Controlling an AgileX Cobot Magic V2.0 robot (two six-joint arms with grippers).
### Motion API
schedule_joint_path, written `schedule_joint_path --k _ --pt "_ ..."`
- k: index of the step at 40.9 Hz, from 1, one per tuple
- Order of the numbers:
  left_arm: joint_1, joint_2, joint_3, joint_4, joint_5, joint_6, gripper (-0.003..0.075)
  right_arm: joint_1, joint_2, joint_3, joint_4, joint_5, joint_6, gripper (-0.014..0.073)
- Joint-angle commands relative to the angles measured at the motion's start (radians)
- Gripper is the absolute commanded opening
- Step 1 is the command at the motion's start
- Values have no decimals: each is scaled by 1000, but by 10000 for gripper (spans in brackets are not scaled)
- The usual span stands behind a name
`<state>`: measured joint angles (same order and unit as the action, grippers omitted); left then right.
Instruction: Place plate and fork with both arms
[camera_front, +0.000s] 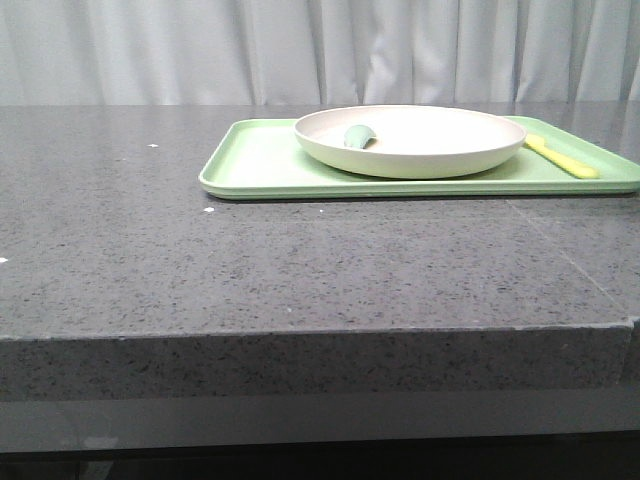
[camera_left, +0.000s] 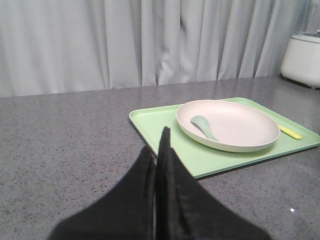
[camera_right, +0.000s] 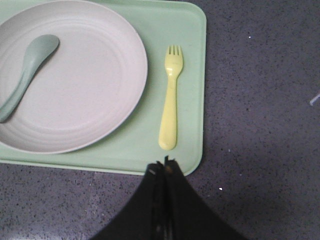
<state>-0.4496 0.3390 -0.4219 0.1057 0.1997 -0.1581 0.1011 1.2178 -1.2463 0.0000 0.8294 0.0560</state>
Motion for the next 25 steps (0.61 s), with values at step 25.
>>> schedule_joint_path --k 25 --pt "-7 6 -28 2 -77 1 -18 -5 -812 836 0 -630 -21 -112"
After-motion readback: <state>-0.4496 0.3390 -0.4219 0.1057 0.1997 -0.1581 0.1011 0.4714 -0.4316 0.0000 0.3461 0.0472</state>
